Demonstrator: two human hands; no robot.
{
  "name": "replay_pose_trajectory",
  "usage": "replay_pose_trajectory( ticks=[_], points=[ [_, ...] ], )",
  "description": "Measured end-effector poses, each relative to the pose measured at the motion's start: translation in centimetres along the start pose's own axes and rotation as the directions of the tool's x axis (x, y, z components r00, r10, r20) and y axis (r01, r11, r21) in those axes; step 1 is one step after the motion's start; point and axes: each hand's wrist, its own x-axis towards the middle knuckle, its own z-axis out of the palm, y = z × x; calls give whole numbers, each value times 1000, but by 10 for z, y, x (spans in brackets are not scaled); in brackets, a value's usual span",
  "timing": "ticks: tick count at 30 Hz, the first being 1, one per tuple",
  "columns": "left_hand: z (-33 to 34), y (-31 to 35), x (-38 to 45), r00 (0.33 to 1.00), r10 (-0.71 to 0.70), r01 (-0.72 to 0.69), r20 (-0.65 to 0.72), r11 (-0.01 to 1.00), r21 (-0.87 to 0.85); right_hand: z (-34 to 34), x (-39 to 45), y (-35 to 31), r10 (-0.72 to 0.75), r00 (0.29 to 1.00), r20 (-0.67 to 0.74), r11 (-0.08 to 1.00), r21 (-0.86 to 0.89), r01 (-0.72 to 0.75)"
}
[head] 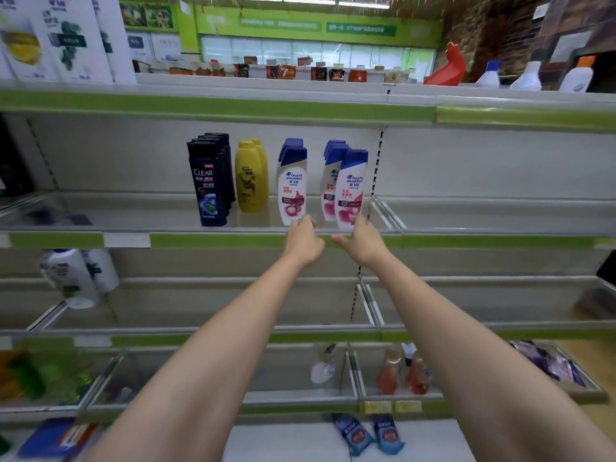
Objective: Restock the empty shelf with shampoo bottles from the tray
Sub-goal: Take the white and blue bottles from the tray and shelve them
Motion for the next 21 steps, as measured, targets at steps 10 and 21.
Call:
replay_pose_trajectory(
  ticks=[10,21],
  points=[
    [34,-102,-66,965,-112,78,237,986,148,94,-79,28,161,963,217,985,-99,-142],
    [121,-217,-130,849,-327,212,416,930,299,211,-140,119,285,834,472,958,-122,-258]
  ],
)
